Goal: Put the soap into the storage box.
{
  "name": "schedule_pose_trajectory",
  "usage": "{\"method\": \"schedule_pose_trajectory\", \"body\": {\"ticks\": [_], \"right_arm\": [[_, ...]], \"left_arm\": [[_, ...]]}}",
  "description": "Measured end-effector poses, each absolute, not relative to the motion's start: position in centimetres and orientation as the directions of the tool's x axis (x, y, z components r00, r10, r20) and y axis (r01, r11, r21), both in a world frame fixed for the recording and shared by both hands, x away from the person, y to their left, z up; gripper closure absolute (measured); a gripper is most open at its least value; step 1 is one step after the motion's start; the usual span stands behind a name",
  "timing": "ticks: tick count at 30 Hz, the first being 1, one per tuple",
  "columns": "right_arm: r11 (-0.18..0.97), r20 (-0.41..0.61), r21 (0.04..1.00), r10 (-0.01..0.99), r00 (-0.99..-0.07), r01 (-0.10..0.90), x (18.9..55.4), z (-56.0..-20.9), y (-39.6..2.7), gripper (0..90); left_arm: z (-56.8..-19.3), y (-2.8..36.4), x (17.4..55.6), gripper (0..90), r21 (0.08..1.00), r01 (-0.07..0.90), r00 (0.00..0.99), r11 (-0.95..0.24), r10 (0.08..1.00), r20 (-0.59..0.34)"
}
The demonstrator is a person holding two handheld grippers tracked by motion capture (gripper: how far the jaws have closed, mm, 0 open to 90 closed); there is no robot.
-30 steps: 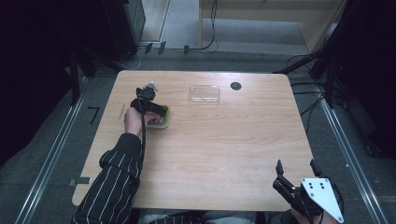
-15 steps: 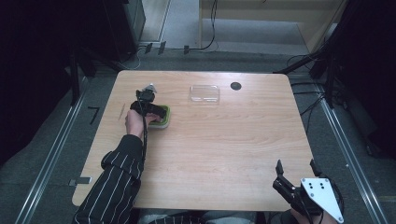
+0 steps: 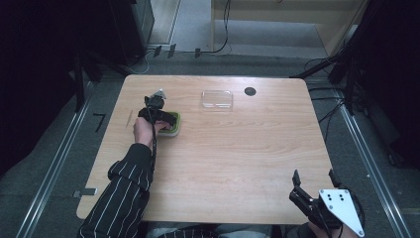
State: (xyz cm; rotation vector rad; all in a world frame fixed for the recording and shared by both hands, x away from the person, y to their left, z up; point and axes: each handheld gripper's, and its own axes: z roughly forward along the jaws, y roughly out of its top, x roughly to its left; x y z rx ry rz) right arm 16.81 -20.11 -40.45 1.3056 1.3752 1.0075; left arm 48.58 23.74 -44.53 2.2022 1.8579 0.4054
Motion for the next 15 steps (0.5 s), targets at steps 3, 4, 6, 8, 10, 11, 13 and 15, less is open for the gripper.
{"method": "schedule_pose_trajectory", "body": {"ticks": [3,4,6,8,10,11,13,15], "right_arm": [[0.088,-0.096,0.974,0.995,0.026,0.208,16.8,-40.45,-20.12,12.8],[0.089,-0.096,0.974,0.995,0.025,0.208,16.8,-40.45,-20.13,12.8],[0.089,-0.097,0.974,0.995,0.026,0.208,16.8,-40.45,-20.12,12.8],[0.089,-0.096,0.974,0.995,0.026,0.208,16.8,-40.45,-20.12,12.8],[0.089,-0.097,0.974,0.995,0.025,0.208,16.79,-40.45,-20.12,12.8],[0.088,-0.095,0.974,0.995,0.024,0.209,16.78,-40.45,-20.1,12.8],[0.087,-0.094,0.974,0.995,0.024,0.209,16.78,-40.45,-20.09,12.8],[0.086,-0.094,0.974,0.995,0.025,0.209,16.77,-40.45,-20.08,12.8]], "left_arm": [[-44.54,23.8,48.56,13.4,0.349,0.923,0.155,-0.165,0.986,0.056],[-44.55,23.8,48.56,13.4,0.345,0.923,0.157,-0.167,0.986,0.058],[-44.5,23.78,48.54,13.1,0.347,0.923,0.156,-0.166,0.986,0.056],[-44.38,23.78,48.5,12.4,0.357,0.92,0.157,-0.164,0.986,0.051],[-44.09,23.74,48.43,10.7,0.366,0.915,0.157,-0.168,0.986,0.06],[-44.03,23.73,48.39,10.6,0.37,0.913,0.159,-0.169,0.986,0.058],[-43.97,23.77,48.36,9.8,0.367,0.915,0.161,-0.171,0.985,0.056],[-43.9,23.88,48.3,9.7,0.367,0.916,0.157,-0.164,0.986,0.049]]}}
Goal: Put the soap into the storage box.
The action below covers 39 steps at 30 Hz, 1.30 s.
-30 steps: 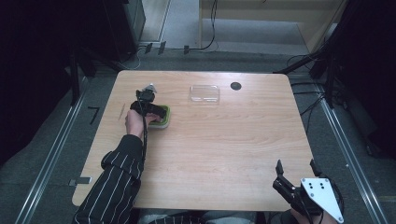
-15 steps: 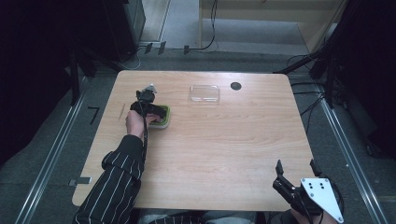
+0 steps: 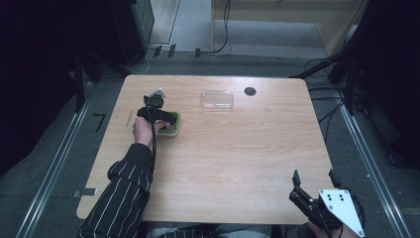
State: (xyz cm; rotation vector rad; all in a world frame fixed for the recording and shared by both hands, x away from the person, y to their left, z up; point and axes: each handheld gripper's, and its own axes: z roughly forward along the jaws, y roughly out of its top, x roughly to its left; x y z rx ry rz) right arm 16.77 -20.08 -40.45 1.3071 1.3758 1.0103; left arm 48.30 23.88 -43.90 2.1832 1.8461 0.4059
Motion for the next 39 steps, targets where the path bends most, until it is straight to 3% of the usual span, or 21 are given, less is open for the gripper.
{"method": "schedule_pose_trajectory", "body": {"ticks": [14,39], "right_arm": [[0.087,-0.094,0.974,0.995,0.025,0.209,16.8,-40.4,-20.1,12.8],[0.085,-0.092,0.974,0.995,0.025,0.209,16.8,-40.4,-20.1,12.8]], "left_arm": [[-42.0,24.6,46.4,4.1,0.382,0.905,0.183,-0.189,0.982,0.052],[-41.3,25.1,41.7,1.5,0.328,0.903,0.266,-0.279,0.96,0.085]]}}
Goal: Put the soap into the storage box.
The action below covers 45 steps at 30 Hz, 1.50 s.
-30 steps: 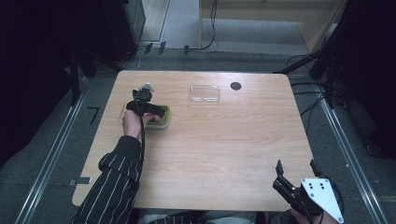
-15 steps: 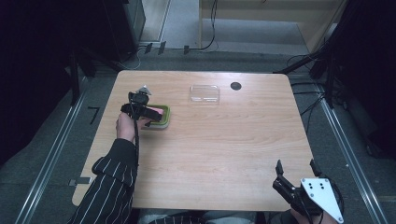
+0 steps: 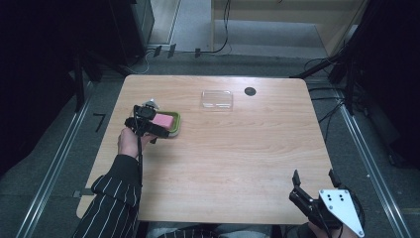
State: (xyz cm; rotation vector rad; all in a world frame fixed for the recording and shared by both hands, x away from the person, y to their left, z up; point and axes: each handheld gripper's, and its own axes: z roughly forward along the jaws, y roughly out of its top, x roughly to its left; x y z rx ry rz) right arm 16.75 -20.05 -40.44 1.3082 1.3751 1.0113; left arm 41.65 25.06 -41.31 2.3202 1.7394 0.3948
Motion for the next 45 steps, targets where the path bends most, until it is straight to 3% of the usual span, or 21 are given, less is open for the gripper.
{"method": "schedule_pose_trajectory", "body": {"ticks": [33,45], "right_arm": [[0.083,-0.09,0.975,0.996,0.024,0.205,16.7,-40.4,-20.1,12.8],[0.092,-0.098,0.974,0.995,0.016,0.208,16.8,-40.4,-20.1,12.8]], "left_arm": [[-43.4,27.3,35.1,1.4,0.244,0.902,0.338,-0.356,0.934,0.114],[-43.5,27.8,34.3,1.5,0.24,0.903,0.337,-0.356,0.934,0.119]]}}
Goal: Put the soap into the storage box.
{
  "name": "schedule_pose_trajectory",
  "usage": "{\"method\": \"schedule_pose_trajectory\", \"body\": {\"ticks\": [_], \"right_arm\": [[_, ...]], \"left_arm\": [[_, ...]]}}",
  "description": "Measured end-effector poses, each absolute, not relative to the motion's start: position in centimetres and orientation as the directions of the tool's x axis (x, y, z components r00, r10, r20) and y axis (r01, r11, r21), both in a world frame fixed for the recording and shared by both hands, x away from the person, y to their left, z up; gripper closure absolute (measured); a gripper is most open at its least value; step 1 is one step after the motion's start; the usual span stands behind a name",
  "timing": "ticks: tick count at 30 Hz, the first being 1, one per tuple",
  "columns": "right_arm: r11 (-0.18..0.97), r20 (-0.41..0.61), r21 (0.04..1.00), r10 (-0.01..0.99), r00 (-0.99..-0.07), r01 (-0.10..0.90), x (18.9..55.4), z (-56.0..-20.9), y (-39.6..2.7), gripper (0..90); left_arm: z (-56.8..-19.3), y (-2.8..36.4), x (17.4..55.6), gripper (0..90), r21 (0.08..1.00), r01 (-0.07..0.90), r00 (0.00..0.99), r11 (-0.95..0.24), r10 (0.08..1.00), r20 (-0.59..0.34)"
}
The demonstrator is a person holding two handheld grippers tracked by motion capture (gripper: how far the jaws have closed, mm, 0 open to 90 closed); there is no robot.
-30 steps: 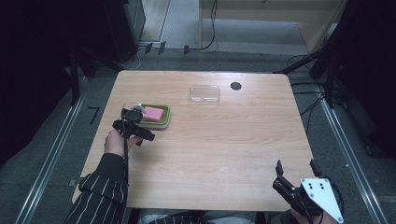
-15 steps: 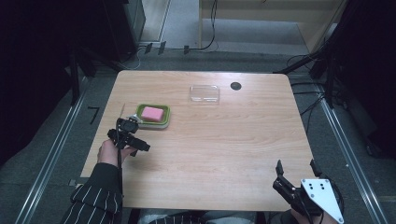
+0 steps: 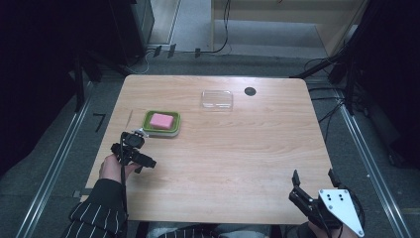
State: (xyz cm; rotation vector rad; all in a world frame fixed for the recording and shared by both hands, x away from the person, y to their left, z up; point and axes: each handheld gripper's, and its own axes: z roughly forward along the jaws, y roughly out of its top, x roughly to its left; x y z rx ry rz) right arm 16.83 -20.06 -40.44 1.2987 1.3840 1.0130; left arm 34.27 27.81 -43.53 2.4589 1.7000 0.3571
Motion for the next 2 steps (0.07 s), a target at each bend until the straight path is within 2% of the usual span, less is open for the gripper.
{"method": "schedule_pose_trajectory", "body": {"ticks": [2], "right_arm": [[0.09,-0.095,0.974,0.995,0.014,0.209,16.86,-40.45,-20.01,12.8]], "left_arm": [[-43.61,27.82,34.29,1.5,0.239,0.903,0.338,-0.357,0.934,0.117]]}}
